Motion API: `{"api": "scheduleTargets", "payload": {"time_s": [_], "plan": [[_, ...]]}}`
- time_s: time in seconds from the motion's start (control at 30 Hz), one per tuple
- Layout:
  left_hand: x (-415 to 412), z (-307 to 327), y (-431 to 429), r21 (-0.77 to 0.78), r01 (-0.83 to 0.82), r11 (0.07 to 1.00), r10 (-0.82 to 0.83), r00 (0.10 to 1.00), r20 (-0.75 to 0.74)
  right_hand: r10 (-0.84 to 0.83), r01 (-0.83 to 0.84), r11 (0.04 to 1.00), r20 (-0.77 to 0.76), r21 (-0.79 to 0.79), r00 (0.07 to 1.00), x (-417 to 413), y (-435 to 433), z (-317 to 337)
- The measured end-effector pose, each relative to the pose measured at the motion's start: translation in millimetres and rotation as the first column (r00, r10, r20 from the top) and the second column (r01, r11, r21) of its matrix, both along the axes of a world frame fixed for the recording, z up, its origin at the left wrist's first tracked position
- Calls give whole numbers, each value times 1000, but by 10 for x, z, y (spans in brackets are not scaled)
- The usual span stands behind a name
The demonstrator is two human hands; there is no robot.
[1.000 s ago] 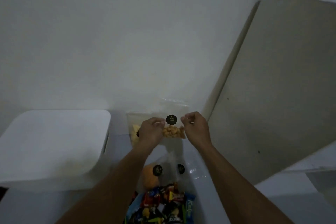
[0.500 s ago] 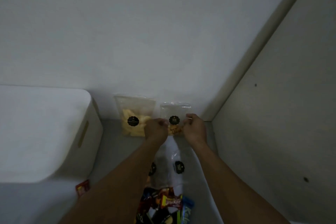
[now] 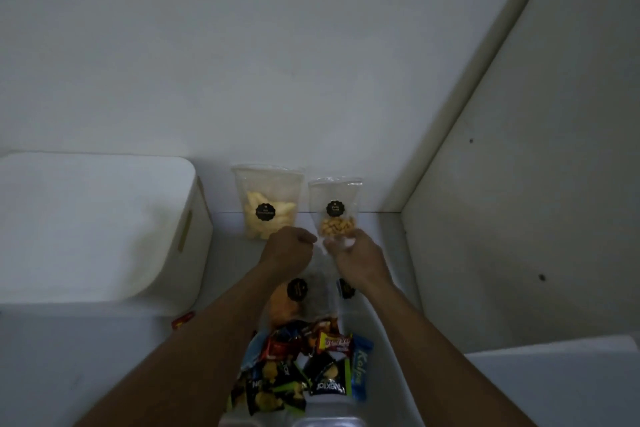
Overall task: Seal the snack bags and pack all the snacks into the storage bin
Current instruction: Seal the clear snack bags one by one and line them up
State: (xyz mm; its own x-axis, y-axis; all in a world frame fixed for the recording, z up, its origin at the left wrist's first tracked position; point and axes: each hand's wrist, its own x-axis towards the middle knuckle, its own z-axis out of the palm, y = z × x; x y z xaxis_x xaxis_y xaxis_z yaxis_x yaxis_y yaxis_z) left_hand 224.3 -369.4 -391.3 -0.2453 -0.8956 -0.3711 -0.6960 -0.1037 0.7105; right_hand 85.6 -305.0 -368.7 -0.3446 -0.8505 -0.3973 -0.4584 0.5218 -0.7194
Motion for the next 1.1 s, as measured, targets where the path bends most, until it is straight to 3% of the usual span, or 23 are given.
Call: {"api": "scheduleTargets", "payload": {"time_s": [0.07, 0.13, 0.4, 0.57, 0.7, 0.83, 0.97, 1.1], "plan": [[86, 1, 104, 44, 57, 997, -56, 998, -23, 70, -72, 985, 14, 159, 997, 148, 167, -12], [165, 35, 199, 38, 89, 995, -87, 996, -34, 111, -100, 976, -48, 196, 993, 271, 280, -2], [585, 702, 464, -82, 69, 994, -77, 992, -100, 33, -33, 999, 10, 6, 999, 520, 516, 563], [869, 1311, 574, -152, -73, 986, 34, 970, -242, 25, -17, 981, 40, -191, 999, 603, 621, 1204], [993, 1895, 680, -95, -107, 990, 59, 909, -413, 5, 12, 922, 44, -387, 999, 654, 683, 1836], [1084, 2433, 787, -125, -102, 987, 17, 834, -552, 75, -95, 886, -62, -453, 995, 708, 737, 2427], [1139, 2846, 898, -217, -111, 970, -41, 804, -593, 84, -161, 851, -174, -500, 981, 751, 797, 2877], [1191, 3148, 998, -266, -170, 949, -45, 762, -647, 109, -199, 804, -190, -561, 976, 843, 920, 3219]]}}
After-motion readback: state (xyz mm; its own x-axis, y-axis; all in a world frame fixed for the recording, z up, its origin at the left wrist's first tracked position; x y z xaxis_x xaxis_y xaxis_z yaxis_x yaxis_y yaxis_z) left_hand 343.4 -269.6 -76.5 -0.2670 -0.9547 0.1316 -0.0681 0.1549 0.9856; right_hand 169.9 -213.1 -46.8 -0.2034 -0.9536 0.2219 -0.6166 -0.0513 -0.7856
